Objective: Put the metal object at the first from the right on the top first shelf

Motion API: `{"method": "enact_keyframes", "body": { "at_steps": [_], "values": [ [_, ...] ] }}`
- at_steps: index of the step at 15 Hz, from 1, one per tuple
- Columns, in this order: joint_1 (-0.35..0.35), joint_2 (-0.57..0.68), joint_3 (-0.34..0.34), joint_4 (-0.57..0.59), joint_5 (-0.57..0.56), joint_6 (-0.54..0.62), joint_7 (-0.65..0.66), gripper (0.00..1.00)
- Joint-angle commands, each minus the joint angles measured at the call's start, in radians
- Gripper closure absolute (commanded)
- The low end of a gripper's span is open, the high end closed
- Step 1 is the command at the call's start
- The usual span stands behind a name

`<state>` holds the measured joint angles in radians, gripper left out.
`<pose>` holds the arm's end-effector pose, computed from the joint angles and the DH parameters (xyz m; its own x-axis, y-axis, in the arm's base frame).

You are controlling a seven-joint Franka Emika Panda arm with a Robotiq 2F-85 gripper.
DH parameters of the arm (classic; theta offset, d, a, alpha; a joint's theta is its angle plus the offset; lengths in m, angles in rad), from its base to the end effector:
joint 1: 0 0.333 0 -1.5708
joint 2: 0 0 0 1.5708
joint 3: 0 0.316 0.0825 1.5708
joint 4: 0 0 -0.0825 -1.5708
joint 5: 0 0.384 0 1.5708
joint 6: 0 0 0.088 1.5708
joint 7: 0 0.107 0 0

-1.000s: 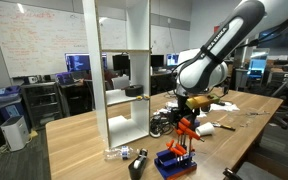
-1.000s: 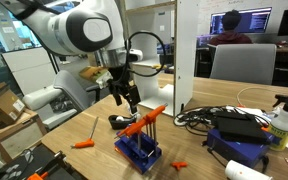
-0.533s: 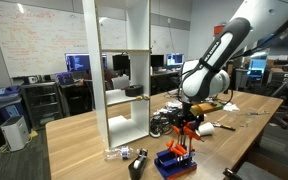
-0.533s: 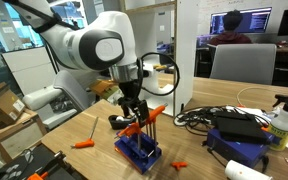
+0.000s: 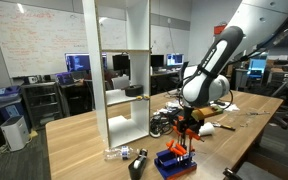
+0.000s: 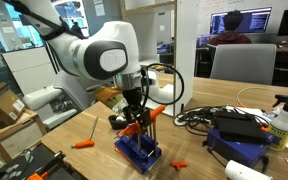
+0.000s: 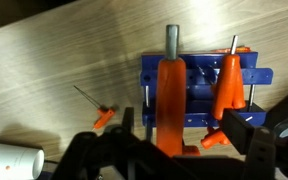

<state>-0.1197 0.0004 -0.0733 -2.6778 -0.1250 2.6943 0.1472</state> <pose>0.4106 -0.0760 0.2367 0.9741 -0.2253 0.0210 -0.2262 -0.9726 0.0532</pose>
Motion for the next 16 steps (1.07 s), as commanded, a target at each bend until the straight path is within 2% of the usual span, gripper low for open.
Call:
{"method": "enact_keyframes", "body": {
  "at_steps": [1,5,7,8,9,10,16],
  "values": [
    [0.005,0.025,-0.013,0.007,0.032,0.044,-0.048,0.42],
    [0.003,0.034,-0.017,0.006,0.045,0.053,-0.063,0.73],
    [0.002,0.033,-0.022,0.006,0.043,0.052,-0.068,0.87],
    [0.002,0.030,-0.025,0.006,0.043,0.050,-0.072,0.90],
    [0.001,0.031,-0.027,0.007,0.043,0.049,-0.073,0.91],
    [0.002,0.028,-0.027,0.006,0.045,0.047,-0.076,0.87],
    [-0.003,-0.035,-0.036,-0.007,0.011,-0.006,-0.061,0.88]
  ]
}}
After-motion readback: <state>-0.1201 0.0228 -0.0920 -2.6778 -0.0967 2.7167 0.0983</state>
